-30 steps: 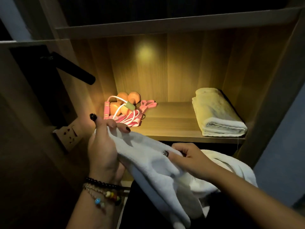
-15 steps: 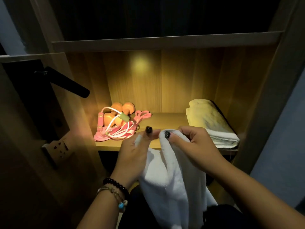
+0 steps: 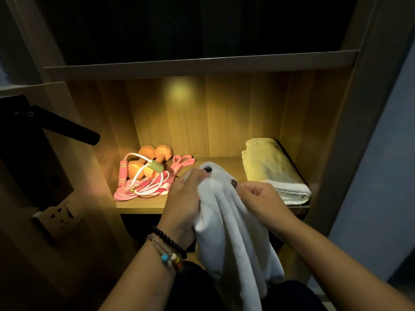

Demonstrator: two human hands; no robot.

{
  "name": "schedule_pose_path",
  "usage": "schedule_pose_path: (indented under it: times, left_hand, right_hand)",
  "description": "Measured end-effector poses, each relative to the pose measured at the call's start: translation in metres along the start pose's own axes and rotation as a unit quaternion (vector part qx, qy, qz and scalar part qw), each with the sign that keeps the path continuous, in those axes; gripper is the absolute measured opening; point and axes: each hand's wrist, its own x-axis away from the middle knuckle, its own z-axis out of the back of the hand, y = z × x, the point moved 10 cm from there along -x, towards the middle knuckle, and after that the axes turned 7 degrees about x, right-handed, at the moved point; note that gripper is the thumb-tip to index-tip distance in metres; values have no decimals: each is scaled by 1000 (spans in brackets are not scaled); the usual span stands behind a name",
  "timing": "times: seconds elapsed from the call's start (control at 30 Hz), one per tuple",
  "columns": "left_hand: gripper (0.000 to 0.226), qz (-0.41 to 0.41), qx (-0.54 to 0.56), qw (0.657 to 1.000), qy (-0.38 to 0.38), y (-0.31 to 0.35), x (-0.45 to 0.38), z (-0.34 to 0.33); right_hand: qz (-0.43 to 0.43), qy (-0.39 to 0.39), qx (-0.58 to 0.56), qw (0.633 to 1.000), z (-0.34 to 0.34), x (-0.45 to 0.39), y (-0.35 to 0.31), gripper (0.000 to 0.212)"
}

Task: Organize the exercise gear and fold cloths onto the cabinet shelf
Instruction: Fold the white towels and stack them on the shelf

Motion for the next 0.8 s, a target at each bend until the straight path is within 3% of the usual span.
schedule_pose_path:
  times: [0.1, 0.17, 0.33, 0.43, 0.5, 0.63, 0.73, 0.8]
  left_hand:
    - [14, 3, 112, 993, 41, 25, -21, 4]
    - [16, -3, 138, 990, 27, 47, -33, 3]
    - [16, -80, -77, 992, 61, 74, -37, 15]
    - [7, -122, -154, 975, 108, 83, -38, 32]
    - [15, -156, -191, 961, 123, 90, -39, 34]
    - [32, -202, -290, 935, 36, 94, -43, 1]
    - [52, -195, -364, 908, -65, 88, -48, -30]
    - [49, -180, -385, 894, -141, 80, -48, -53]
  right_hand:
    - [-34, -5, 36, 999, 8, 9, 48, 40]
    - [-84, 16, 58, 995, 21, 18, 88, 39]
    - [-129, 169, 69, 975, 78, 5, 93, 24]
    - [-101, 188, 72, 974, 92, -13, 57, 29]
    - [-47, 170, 90, 980, 88, -24, 18, 17]
    - [58, 92, 120, 987, 60, -40, -61, 21]
    - [77, 62, 103, 990, 50, -46, -90, 9]
    - [73, 59, 72, 993, 49, -48, -99, 6]
